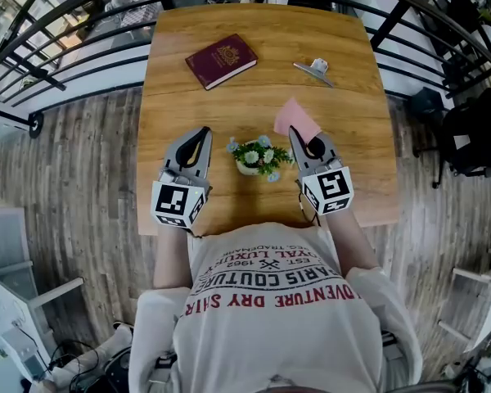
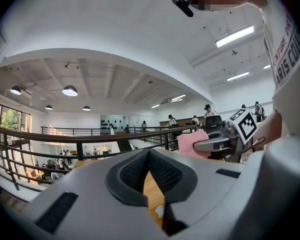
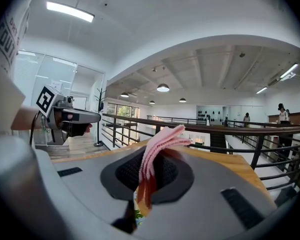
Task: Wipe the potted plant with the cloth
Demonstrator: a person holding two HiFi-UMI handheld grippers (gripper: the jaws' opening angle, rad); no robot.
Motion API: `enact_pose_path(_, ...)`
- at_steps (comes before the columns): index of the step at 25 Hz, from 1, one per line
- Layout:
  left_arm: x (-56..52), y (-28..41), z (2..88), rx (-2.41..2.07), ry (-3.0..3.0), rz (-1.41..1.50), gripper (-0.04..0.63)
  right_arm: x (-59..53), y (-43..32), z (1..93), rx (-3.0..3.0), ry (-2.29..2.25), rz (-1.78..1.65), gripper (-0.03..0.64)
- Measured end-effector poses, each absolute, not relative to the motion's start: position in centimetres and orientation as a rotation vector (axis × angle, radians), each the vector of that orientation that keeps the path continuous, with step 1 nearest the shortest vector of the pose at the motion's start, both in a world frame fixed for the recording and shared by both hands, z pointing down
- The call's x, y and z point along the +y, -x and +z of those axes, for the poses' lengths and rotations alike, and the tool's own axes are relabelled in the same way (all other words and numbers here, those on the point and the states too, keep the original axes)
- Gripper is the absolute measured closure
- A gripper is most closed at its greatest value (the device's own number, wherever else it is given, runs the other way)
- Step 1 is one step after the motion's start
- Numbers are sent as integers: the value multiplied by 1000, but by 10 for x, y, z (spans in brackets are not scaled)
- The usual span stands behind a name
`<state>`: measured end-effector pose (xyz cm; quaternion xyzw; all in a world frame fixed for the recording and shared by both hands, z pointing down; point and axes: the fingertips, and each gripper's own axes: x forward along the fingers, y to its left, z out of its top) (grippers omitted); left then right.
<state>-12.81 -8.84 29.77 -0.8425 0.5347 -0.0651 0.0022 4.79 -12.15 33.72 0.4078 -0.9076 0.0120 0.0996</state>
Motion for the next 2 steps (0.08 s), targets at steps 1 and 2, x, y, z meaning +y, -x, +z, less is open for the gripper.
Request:
enact_pose_path(1,-88,127,297,1670,2646,-198,580,-122,-46,337,-2683,-1198,28,581)
enact_pose_path(2,-89,126,297,1663,2649,-192,580,-122,-45,337,-2683,-1190,20,581)
